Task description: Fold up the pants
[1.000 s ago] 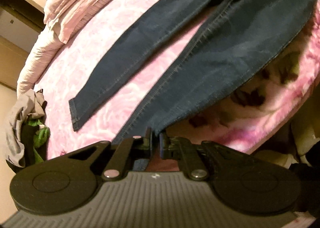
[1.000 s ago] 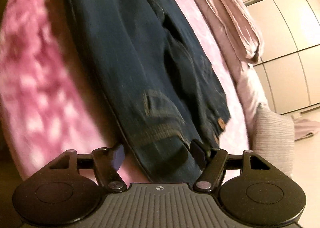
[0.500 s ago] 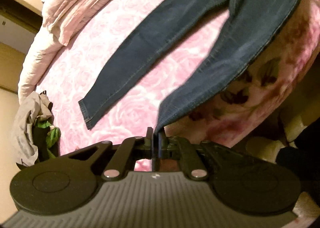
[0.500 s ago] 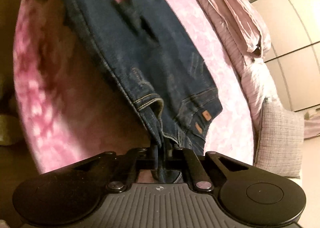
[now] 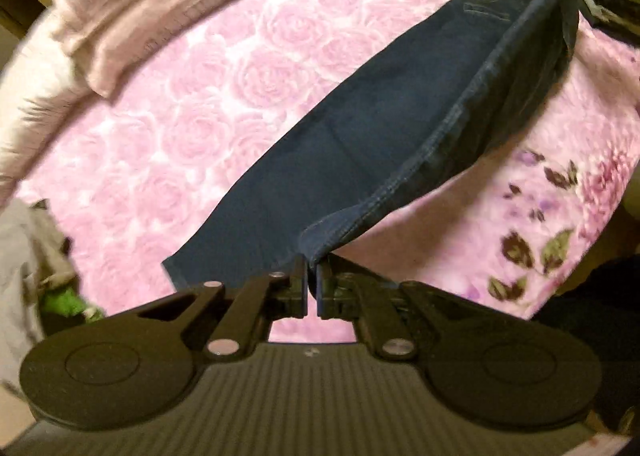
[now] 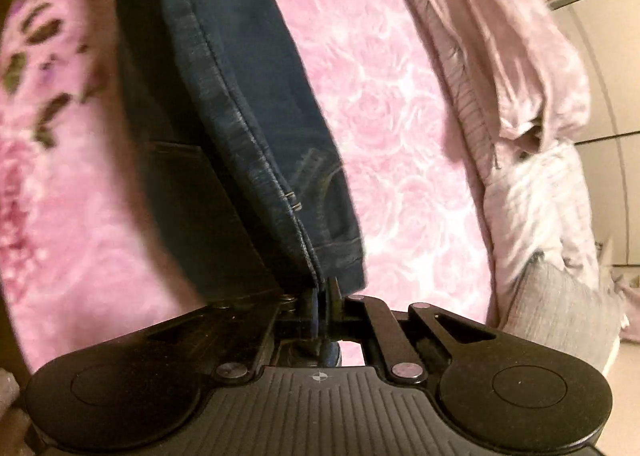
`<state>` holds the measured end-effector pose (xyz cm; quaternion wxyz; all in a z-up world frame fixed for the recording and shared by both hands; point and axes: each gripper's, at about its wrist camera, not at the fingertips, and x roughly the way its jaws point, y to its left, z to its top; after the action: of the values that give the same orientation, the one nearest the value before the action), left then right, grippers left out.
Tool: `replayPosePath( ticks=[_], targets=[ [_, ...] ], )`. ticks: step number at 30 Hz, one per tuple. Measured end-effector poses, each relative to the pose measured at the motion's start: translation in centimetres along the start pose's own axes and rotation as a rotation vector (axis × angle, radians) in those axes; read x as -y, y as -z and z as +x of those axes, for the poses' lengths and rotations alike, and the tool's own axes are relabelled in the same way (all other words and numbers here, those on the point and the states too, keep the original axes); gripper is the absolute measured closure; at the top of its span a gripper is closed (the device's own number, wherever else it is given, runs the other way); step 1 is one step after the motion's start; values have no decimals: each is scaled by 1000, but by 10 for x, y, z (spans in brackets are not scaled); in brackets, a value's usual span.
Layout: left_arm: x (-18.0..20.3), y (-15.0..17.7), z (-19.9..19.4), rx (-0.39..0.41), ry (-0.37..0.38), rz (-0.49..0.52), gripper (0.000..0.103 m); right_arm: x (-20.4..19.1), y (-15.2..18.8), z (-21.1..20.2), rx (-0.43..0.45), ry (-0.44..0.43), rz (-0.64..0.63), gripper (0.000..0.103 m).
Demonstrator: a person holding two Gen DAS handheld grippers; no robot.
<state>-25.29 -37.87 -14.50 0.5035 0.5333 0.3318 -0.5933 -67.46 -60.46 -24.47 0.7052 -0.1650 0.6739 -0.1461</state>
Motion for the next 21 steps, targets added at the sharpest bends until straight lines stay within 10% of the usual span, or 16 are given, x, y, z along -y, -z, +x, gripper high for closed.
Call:
replayPosePath(
  ticks=[13, 15, 17, 21],
  targets=[
    [-130, -68, 192, -186, 195, 5, 96, 84, -73, 192, -141, -162, 83, 103],
    [-138, -70, 208, -190, 175, 3, 88, 91, -74, 209, -158, -159, 162, 95],
    [-149, -69, 216, -182, 155, -23, 81, 98, -74, 214, -156, -104, 238, 66],
    [-179, -62, 208, -148, 67, -97, 82, 118, -68, 196, -125, -25, 424, 54]
  ],
)
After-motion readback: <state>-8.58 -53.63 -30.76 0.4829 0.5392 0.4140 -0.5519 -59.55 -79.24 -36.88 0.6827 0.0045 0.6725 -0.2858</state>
